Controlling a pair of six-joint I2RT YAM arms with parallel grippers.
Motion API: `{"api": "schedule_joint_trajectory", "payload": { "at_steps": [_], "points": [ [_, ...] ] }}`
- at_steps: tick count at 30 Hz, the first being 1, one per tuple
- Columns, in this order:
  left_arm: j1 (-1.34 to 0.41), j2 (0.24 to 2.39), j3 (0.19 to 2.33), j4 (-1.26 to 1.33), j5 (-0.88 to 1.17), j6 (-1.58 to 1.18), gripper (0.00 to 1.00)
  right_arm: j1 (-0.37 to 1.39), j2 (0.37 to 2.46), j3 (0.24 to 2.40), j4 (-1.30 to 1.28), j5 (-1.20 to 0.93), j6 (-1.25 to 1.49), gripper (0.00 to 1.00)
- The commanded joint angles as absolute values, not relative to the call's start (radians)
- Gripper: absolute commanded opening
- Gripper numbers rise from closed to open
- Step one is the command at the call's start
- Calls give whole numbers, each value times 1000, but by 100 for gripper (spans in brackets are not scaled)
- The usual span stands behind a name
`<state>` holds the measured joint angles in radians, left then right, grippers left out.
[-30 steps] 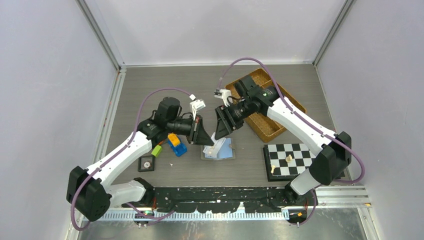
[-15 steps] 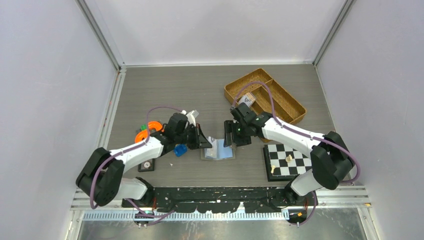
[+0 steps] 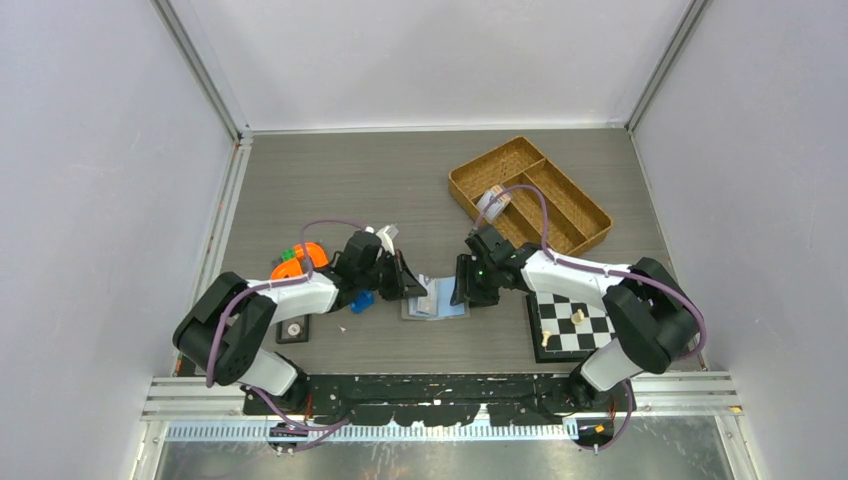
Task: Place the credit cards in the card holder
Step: Insert the credit card into the card holder.
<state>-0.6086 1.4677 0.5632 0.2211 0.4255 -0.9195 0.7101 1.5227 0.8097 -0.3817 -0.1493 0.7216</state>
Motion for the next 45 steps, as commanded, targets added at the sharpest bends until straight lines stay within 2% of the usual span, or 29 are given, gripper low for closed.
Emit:
{"api": "schedule_joint_trajectory", "payload": {
  "at_steps": [1,8,18,21,36,38,42,45],
  "points": [
    [-613,1475,556,275,398,-913,0,711,1538,799,-279,-166,759,51],
    [-613,1512,546,250,382,-895,0,710,1529,784,-282,-151,773,43],
    [-614,1493,535,210,348,-873,0,711,1470,802,-333,-151,771,48],
    [-613,1497,538,212,349,-874,0,714,1469,798,-314,-182,772,42],
    [-613,1513,545,209,356,-865,0,716,1563,757,-198,-213,795,35],
    [-613,1518,543,213,359,-865,0,715,1571,745,-174,-222,805,30],
    [-613,1524,529,237,362,-869,0,716,1589,726,-160,-209,836,11],
    [-612,1517,513,240,360,-869,0,715,1596,716,-164,-193,849,1]
  ]
}}
